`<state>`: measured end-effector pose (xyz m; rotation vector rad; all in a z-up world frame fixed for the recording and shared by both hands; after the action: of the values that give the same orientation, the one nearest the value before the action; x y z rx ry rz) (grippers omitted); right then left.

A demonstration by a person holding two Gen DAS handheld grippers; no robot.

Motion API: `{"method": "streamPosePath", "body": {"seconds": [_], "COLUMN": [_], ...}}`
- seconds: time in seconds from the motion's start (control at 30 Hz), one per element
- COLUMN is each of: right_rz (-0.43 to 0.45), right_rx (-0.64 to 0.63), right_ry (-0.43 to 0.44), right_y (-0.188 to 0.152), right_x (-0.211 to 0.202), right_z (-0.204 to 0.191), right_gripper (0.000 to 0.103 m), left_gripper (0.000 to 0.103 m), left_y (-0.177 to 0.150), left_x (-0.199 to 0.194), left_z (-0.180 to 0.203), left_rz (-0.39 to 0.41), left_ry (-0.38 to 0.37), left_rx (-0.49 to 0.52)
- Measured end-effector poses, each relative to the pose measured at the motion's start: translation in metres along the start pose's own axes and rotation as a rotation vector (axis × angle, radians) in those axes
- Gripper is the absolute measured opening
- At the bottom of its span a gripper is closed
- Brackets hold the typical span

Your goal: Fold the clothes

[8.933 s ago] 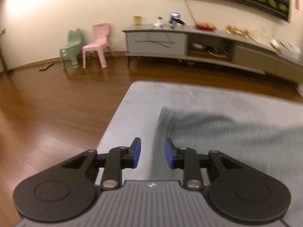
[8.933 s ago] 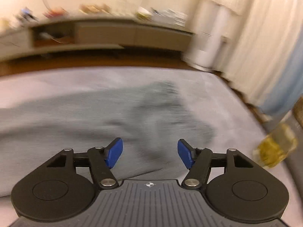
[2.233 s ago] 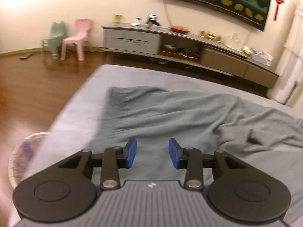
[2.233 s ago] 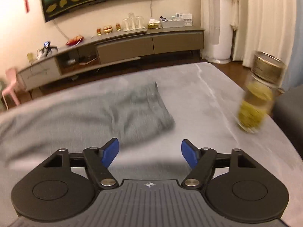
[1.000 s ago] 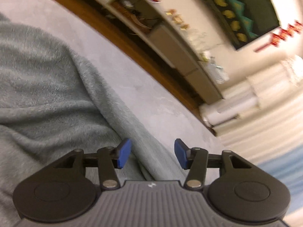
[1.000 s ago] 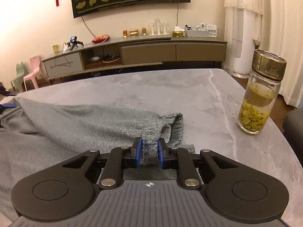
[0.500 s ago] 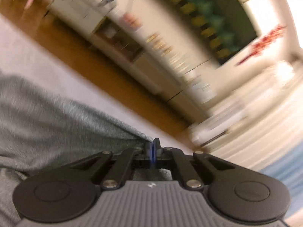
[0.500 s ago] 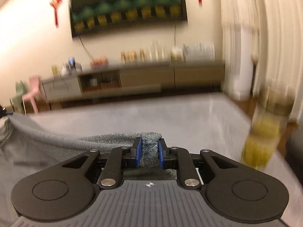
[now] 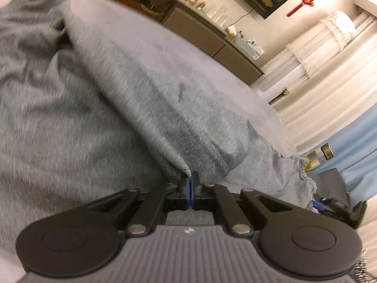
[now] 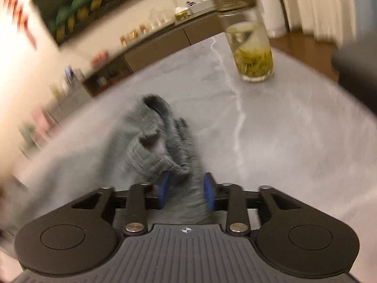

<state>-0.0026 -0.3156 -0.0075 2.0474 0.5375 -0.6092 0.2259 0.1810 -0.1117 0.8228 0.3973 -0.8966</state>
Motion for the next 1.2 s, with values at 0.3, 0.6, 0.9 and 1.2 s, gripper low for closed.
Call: {"method": "streamPosePath", "body": {"seconds": [0.3,0.6,0.9,1.2], "right_rz": [-0.014,-0.119,0.014,0.024], "right_rx": [0.163,-0.255,-0.332,-0.345], "right_ry": [0.042,-0.284,-0.228,-0.062], "right_y": [0.011,0.02,0.057,0.014], "right_x": [0.008,0.056,0.028,-0.048], "right_z": [-0.019,-0.056,-0.091,-0.064], "right_gripper": [0.083,0.053,0.022,0.024], "left_gripper": [0.053,0.002,0.001,0.001], "left_y": [0.009,0.021,0.071,-0.026], "left_x": [-0.002,0.013,-0.011,-0.036], "left_z": [0.005,-0.001,0.033,-0.012], "left_rz": [0.063,0.0,0.12,-0.074], "left_ry": [0.039,0.043,-0.098,-0.052], "left_rx": [-0.038,-0.015,-0.004,0.074]}}
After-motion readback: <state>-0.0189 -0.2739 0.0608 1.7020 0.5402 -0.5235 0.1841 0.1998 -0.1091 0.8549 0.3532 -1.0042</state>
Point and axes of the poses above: each gripper's, at about its wrist camera, not at the fingertips, and x roughly the way its jaws point, z to its right, y to its top, the point moved 5 cm from there along x, roughly the way its jaws point, and after that the axes turned 5 degrees about -x, right-handed, at the moved point
